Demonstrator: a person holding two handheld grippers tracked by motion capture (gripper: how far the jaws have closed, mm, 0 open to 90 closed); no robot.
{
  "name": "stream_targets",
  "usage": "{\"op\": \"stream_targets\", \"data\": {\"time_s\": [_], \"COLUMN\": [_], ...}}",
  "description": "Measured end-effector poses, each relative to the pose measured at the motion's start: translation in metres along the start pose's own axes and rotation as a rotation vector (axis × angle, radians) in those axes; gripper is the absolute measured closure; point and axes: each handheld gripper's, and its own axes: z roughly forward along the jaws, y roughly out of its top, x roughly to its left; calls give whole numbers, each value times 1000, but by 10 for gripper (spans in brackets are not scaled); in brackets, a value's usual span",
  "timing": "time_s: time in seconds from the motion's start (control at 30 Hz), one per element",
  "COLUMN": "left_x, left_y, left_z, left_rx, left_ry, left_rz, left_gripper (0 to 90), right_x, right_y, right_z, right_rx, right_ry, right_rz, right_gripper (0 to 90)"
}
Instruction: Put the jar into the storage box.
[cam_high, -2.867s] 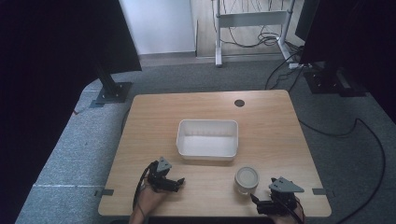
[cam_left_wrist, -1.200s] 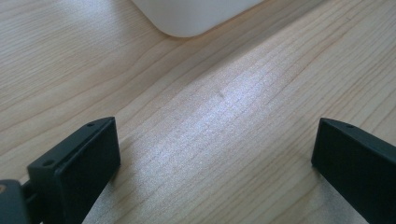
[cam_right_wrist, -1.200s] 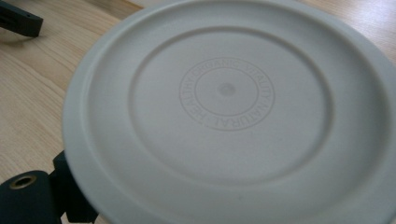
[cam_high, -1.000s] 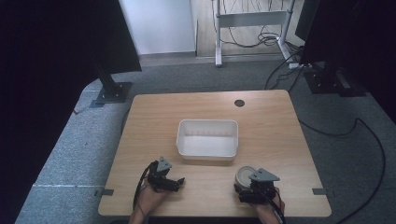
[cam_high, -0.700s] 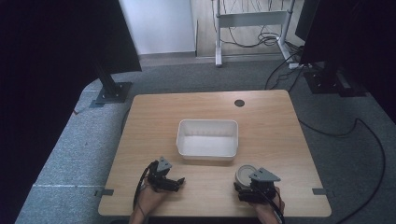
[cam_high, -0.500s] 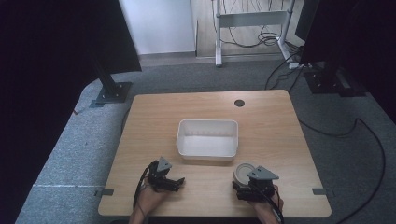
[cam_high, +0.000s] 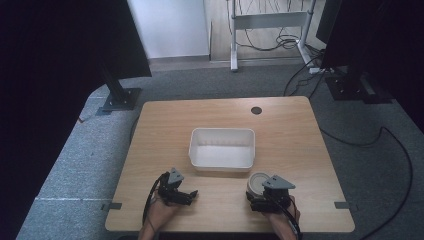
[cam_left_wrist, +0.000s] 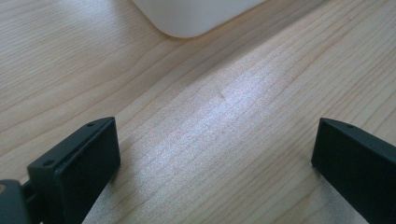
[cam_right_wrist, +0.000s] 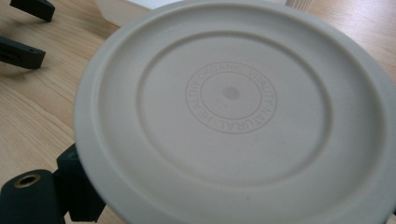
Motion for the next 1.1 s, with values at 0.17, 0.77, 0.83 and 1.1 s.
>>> {"op": "stream_targets", "data": {"time_s": [0.17,0.77,0.83,1.1], "left_x": [0,0,0,0], "left_y": [0,0,0,0], "left_z": [0,0,0,0], "left_rx": [0,0,0,0], "left_ry": [0,0,0,0], "left_rz": [0,0,0,0], "left_gripper": [8,9,8,9], "right_x": [1,6,7,12], "right_y": [4,16,18,26], "right_z": [3,7,8,11], "right_rx": [1,-9,-12,-20], "right_ry": [1,22,28,47], "right_rz": [-1,-2,-5,-19], "right_gripper": [90,90,90,89]}}
